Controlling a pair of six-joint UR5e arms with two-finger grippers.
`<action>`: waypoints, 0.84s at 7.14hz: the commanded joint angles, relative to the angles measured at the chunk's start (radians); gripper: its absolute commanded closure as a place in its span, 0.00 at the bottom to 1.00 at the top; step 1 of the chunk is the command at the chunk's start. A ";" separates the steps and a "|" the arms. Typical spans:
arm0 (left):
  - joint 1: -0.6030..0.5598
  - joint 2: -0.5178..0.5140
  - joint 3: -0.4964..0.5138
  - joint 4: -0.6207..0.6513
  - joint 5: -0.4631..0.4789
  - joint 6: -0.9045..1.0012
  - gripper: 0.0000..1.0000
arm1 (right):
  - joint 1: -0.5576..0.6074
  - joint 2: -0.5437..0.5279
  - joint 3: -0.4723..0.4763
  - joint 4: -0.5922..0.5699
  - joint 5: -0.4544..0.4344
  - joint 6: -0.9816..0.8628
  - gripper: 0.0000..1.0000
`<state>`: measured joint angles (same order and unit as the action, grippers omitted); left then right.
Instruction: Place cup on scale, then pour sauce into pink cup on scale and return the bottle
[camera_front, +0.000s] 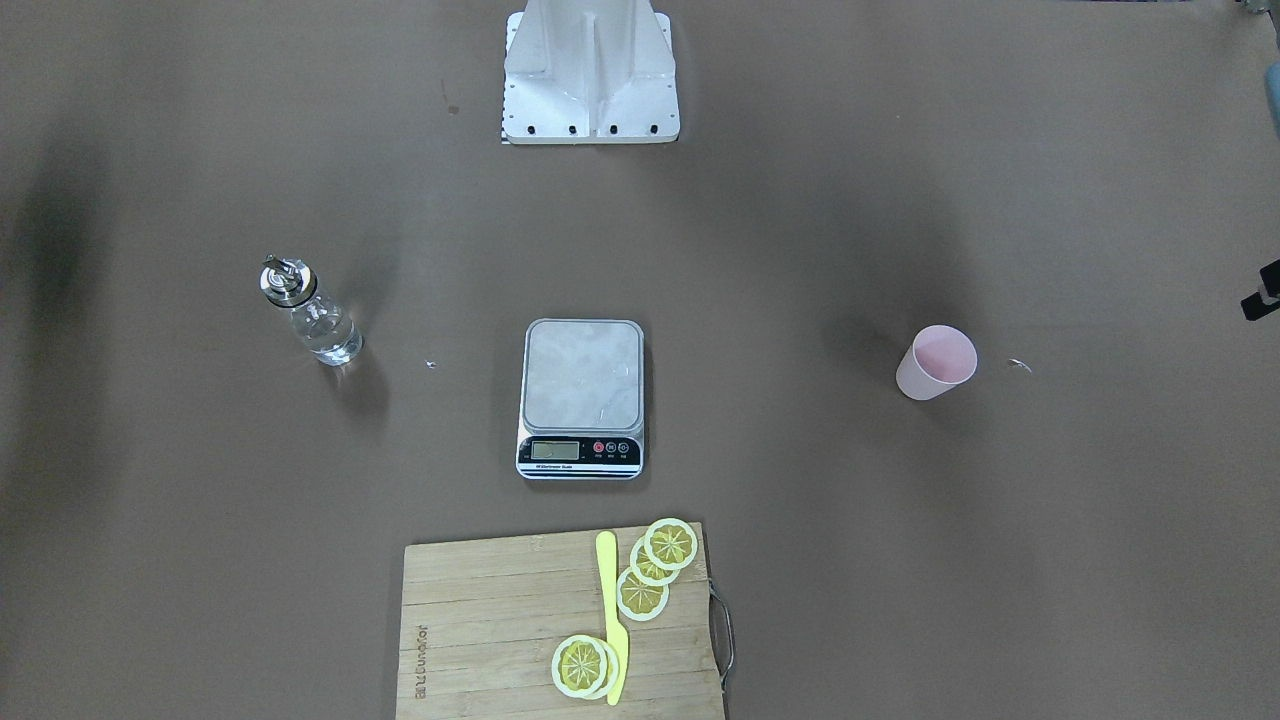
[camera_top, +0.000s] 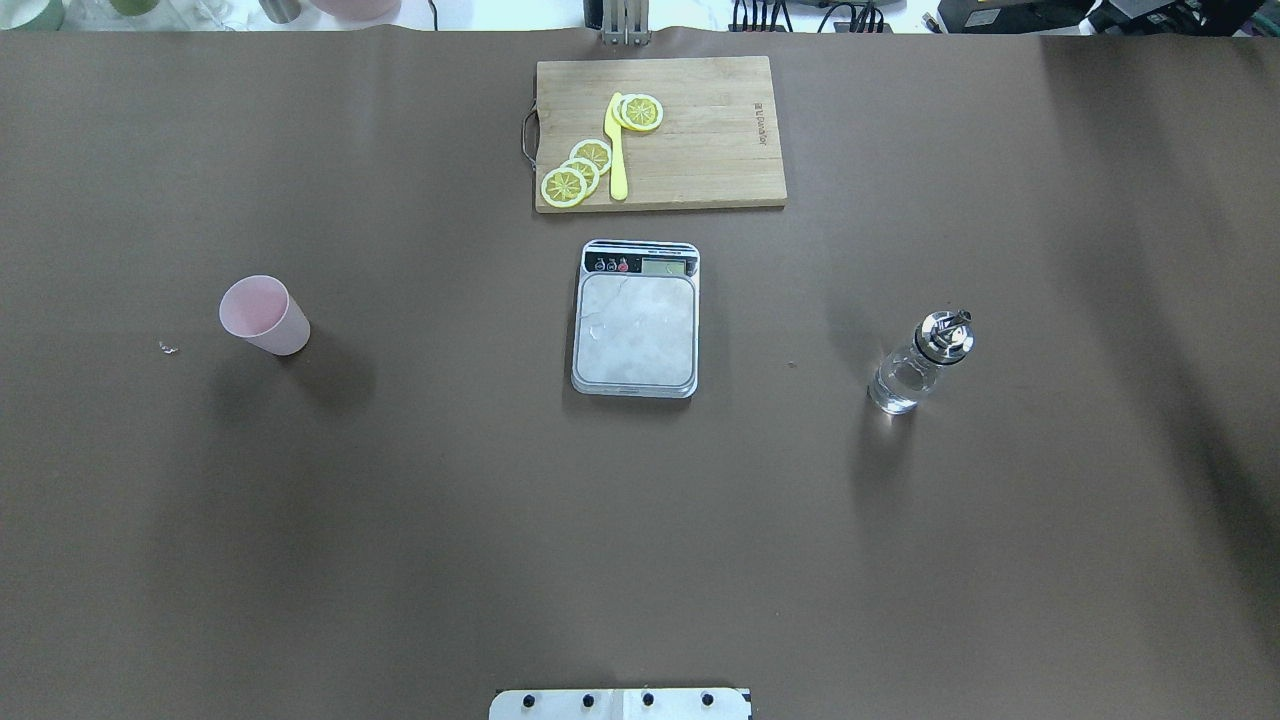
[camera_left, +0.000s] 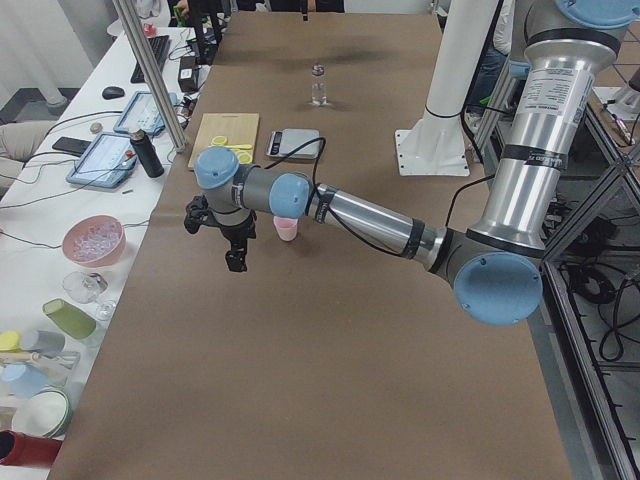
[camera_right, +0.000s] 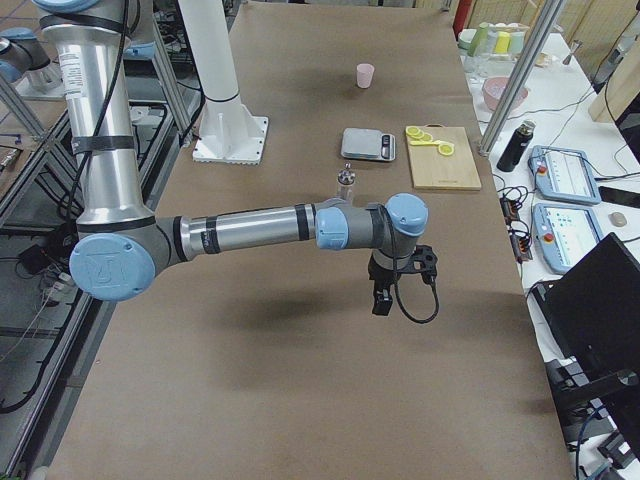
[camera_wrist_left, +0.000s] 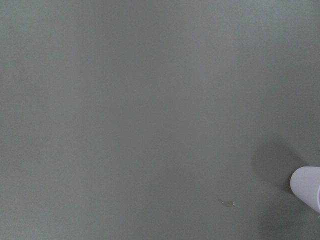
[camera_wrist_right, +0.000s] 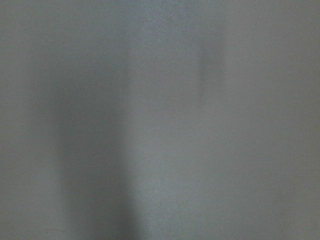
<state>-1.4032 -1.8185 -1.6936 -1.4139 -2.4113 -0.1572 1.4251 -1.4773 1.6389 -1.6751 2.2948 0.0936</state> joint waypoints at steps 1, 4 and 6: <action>0.090 -0.051 -0.003 -0.002 0.004 -0.103 0.00 | 0.000 0.000 -0.001 -0.002 0.000 0.000 0.00; 0.196 -0.052 0.003 -0.058 0.023 -0.202 0.02 | 0.000 0.000 -0.001 0.000 0.002 0.001 0.00; 0.252 -0.015 0.006 -0.182 0.030 -0.319 0.02 | 0.000 0.000 -0.001 0.000 0.002 0.001 0.00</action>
<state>-1.1845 -1.8608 -1.6897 -1.5170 -2.3873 -0.4124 1.4251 -1.4773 1.6388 -1.6751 2.2963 0.0949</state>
